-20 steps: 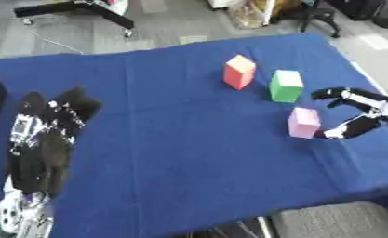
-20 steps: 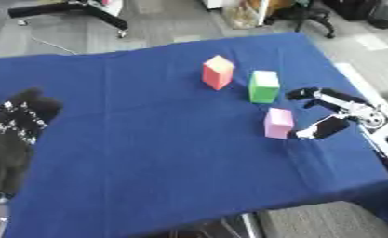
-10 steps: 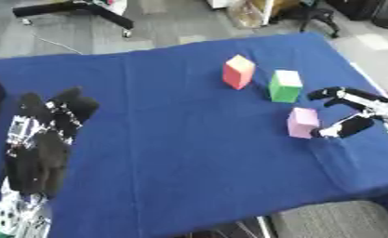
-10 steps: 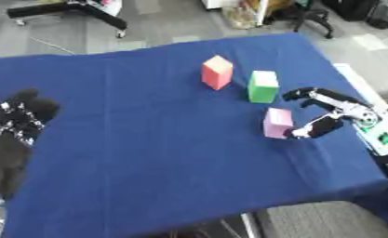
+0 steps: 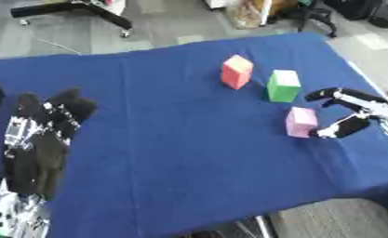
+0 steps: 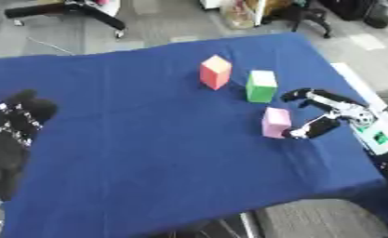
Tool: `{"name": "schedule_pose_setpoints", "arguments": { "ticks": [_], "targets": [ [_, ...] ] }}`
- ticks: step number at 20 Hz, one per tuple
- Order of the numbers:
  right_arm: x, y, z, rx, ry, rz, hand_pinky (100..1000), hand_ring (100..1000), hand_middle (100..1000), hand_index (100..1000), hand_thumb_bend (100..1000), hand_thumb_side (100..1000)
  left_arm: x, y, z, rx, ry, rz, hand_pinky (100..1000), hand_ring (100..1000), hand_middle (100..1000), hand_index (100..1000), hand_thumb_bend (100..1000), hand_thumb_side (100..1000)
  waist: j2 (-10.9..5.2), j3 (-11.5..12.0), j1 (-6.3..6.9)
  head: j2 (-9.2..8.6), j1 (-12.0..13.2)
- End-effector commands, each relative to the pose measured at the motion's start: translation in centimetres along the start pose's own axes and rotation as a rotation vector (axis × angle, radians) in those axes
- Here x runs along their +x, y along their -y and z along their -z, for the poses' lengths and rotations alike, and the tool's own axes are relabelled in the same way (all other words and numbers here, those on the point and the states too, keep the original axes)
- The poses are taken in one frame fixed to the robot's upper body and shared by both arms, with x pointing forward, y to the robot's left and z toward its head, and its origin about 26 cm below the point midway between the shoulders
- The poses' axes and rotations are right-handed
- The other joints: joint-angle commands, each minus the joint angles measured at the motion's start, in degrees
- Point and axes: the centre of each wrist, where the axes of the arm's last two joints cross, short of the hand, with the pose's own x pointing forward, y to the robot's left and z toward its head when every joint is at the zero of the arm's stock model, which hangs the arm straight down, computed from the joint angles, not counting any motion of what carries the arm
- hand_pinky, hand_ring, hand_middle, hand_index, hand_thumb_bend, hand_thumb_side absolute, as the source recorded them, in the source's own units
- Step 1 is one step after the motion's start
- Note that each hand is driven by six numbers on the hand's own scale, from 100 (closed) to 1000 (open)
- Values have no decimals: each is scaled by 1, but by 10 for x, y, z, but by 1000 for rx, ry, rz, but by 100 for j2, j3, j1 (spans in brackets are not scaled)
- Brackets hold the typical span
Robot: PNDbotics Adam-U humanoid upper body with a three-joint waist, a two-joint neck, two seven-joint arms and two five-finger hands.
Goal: Pick up the objects with one hand, pass them to the other hand, and then place them into the box on the other side of the table.
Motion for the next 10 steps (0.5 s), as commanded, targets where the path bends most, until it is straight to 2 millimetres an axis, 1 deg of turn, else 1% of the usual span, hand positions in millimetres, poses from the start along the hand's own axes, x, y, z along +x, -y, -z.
{"name": "schedule_pose_setpoints", "arguments": {
  "ticks": [1, 10],
  "targets": [
    [-1, 15, -3, -16, -14, -32, 852, 942, 832, 880, 513, 218, 6, 2, 2, -11, 24, -1, 945, 783, 667, 835, 356, 935, -72, 2, -12, -17, -30],
    [-9, 13, 0, -15, -43, -28, 849, 940, 818, 847, 503, 215, 6, 2, 3, -12, 24, -2, 945, 782, 667, 835, 356, 936, -69, 5, -4, -17, -59]
  ]
}}
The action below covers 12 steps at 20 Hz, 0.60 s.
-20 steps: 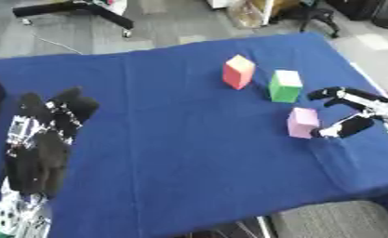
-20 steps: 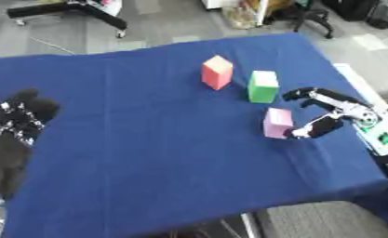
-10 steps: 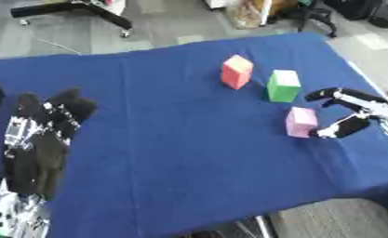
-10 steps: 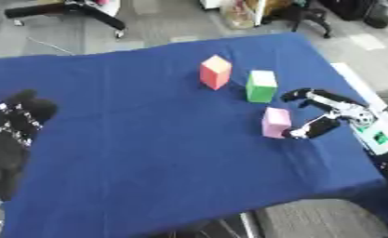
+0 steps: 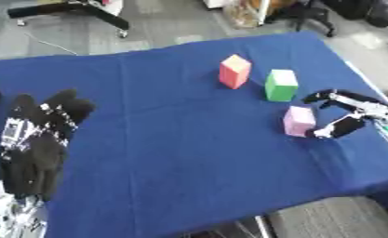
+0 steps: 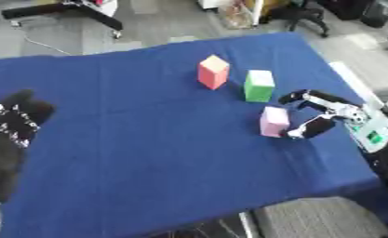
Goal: Pick up the objects with one hand, pass them to the other hand, and then place them into the box on the other side of the table.
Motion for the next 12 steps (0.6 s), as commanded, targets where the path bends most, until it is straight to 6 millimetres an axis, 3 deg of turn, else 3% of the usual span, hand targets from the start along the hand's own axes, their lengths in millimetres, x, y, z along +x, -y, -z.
{"name": "schedule_pose_setpoints", "arguments": {
  "ticks": [1, 12],
  "targets": [
    [-2, 17, -4, -26, -11, -30, 849, 940, 818, 847, 503, 215, 6, 2, 3, -12, 25, -2, 945, 782, 667, 835, 356, 936, -69, 3, -6, -17, -26],
    [-5, 13, -2, -14, -9, -36, 848, 939, 808, 793, 494, 212, 7, 3, 3, -12, 26, -2, 945, 781, 666, 834, 355, 936, -74, 19, 1, -17, -31]
  ]
}}
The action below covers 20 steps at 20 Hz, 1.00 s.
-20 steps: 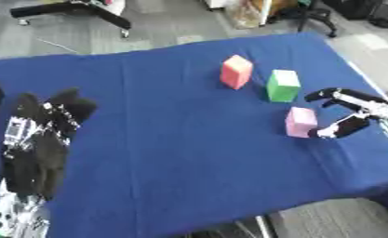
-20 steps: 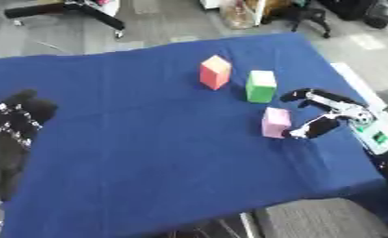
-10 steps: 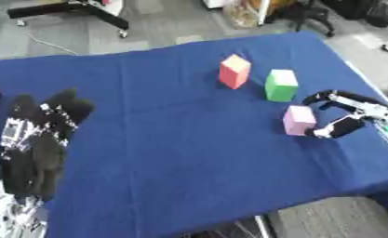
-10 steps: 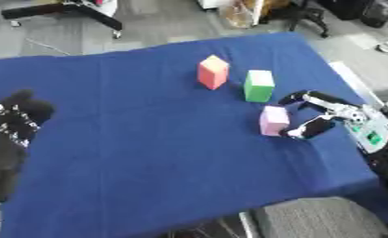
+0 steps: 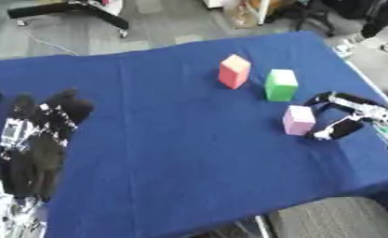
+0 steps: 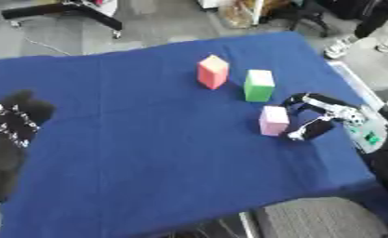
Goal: Pick up the objects with one hand, pass them to the other hand, and then place them into the box on the other side of the table.
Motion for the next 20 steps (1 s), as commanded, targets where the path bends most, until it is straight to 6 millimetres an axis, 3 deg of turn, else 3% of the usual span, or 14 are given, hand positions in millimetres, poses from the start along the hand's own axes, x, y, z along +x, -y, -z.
{"name": "schedule_pose_setpoints", "arguments": {
  "ticks": [1, 20],
  "targets": [
    [1, 17, -3, -24, 2, -33, 848, 939, 808, 785, 493, 212, 7, 2, 3, -10, 27, 0, 944, 781, 666, 834, 355, 936, -74, 8, -9, -17, -15],
    [8, 20, 1, -20, 43, -37, 850, 945, 814, 800, 508, 203, 7, 2, 3, -10, 27, 0, 944, 780, 665, 834, 357, 935, -67, 14, -12, -17, -41]
  ]
}}
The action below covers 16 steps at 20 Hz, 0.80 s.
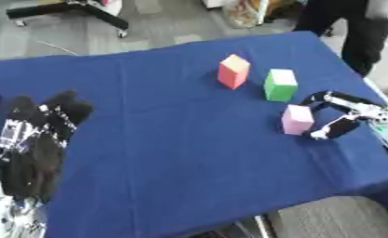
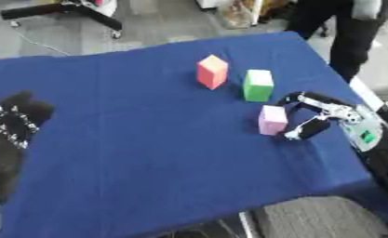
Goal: Pick up the objects with one hand, pass them to the other hand, and then place them into the box on the other side of the table.
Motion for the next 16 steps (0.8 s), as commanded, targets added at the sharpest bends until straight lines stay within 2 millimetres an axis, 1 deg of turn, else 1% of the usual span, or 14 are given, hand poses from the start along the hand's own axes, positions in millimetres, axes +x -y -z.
{"name": "schedule_pose_setpoints", "arguments": {
  "ticks": [1, 6, 9, 12, 15, 16],
  "targets": [
    [4, 19, -3, -26, 14, -32, 850, 945, 814, 800, 508, 203, 7, 2, 3, -8, 28, 0, 944, 780, 665, 834, 357, 934, -68, 0, -14, -17, -11],
    [5, 19, -2, -21, 22, -29, 851, 946, 814, 793, 508, 202, 7, 2, 3, -6, 28, 0, 944, 780, 665, 835, 358, 934, -71, 5, -19, -17, -13],
    [6, 19, -2, -21, 24, -28, 850, 946, 812, 768, 496, 205, 7, 2, 3, -6, 29, 0, 944, 779, 665, 835, 358, 934, -73, 6, -22, -17, -16],
    [6, 20, -2, -28, 24, -26, 849, 944, 807, 701, 457, 198, 7, 2, 3, -5, 29, 0, 944, 779, 665, 835, 359, 933, -74, 8, -24, -17, -16],
    [5, 21, -3, -44, 25, -25, 845, 936, 795, 606, 393, 184, 7, 2, 3, -4, 28, 0, 943, 779, 664, 835, 359, 933, -74, 7, -26, -17, -18],
    [6, 21, -3, -51, 26, -24, 845, 936, 795, 606, 393, 184, 7, 2, 3, -4, 28, 0, 943, 779, 664, 835, 359, 933, -73, 7, -26, -17, -19]
  ]
}}
